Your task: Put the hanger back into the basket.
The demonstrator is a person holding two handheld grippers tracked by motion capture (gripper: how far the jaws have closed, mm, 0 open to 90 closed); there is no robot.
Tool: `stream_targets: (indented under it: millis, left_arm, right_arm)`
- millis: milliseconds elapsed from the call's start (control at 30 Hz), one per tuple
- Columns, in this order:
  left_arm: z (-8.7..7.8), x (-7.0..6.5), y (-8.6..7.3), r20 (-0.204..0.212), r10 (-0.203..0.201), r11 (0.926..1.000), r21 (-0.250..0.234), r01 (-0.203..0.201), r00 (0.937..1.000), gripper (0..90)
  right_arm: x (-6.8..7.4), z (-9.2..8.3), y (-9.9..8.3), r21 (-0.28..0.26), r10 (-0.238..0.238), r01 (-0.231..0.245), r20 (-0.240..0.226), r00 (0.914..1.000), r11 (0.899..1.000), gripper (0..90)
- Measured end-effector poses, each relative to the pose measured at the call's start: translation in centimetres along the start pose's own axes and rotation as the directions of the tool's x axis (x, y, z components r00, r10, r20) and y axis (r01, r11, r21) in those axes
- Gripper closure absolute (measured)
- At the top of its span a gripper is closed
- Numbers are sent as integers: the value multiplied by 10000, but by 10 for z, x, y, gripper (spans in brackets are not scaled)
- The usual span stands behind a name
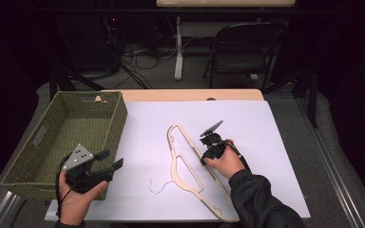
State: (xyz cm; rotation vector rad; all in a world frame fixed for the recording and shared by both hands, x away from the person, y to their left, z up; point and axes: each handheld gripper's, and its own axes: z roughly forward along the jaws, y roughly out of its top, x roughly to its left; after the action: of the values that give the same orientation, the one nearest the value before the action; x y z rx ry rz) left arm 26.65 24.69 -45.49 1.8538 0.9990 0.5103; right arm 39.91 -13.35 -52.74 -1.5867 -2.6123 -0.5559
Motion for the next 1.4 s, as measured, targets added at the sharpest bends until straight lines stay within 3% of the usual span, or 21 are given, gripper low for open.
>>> stream_targets:
  millis: [100, 200, 233, 267, 300, 333, 433, 667, 700, 867, 933, 1067, 1167, 1300, 1333, 1400]
  left_arm:
    - [-1, 1, 0, -28, -17, 10000, -8, 17, 10000, 383]
    - [-1, 1, 0, -32, -20, 10000, -9, 20, 10000, 383]
    - [-1, 1, 0, -35, -23, 10000, -8, 23, 10000, 383]
    - [-1, 1, 0, -35, -23, 10000, -8, 23, 10000, 383]
    - [-1, 2, 0, -42, -26, 10000, -7, 26, 10000, 383]
    - [-1, 2, 0, -46, -24, 10000, -8, 24, 10000, 383]
    - [-2, 2, 0, -74, -49, 10000, -70, 49, 10000, 383]
    - [-4, 3, 1, -116, -69, 9999, -100, 68, 9999, 383]
    - [-4, 4, 1, -128, -65, 9999, -106, 64, 9999, 383]
    - [-4, 3, 1, -111, -68, 9999, -93, 67, 9999, 383]
    - [-3, 2, 0, -99, -58, 9999, -92, 58, 9999, 383]
    - [-3, 2, 1, -64, -12, 10000, -69, 11, 10000, 383]
    - [-3, 1, 1, -47, -4, 10000, -45, 4, 10000, 383]
    - [-1, -1, 1, 7, 11, 10000, -53, -11, 10000, 384]
    - [-1, -2, 1, 17, 40, 10000, -37, -40, 10000, 384]
    - [0, -4, 1, 59, 86, 10000, -21, -86, 9999, 384]
  right_arm:
    - [2, 0, 1, 244, -151, 146, 207, 9997, 9996, 792]
    - [7, 4, 0, -186, -173, 181, 437, 9989, 9997, 788]
    - [8, 1, 2, 339, -388, 369, 580, 9976, 9987, 786]
    - [8, 1, 2, 339, -388, 369, 580, 9976, 9987, 786]
    - [10, -4, 5, 1071, -625, 520, 967, 9934, 9929, 783]
    - [12, 2, 3, 453, -573, 535, 884, 9944, 9975, 778]
    - [16, 5, 2, 357, -749, 709, 1273, 9890, 9968, 770]
    - [24, 7, 4, 552, -901, 824, 1555, 9837, 9951, 698]
    - [25, 6, 6, 868, -1053, 915, 1719, 9795, 9920, 692]
    - [26, 7, 8, 911, -990, 839, 1771, 9792, 9923, 723]
    - [25, 7, 9, 993, -966, 794, 1823, 9785, 9919, 778]
    - [20, 6, 9, 917, -643, 507, 1518, 9863, 9945, 792]
    - [17, 4, 9, 888, -721, 598, 1421, 9872, 9943, 794]
    - [16, -1, 7, 438, -719, 667, 1307, 9888, 9968, 796]
    - [15, -5, 5, 208, -695, 678, 1023, 9923, 9975, 796]
    - [15, -7, 5, 38, -648, 647, 947, 9934, 9979, 796]
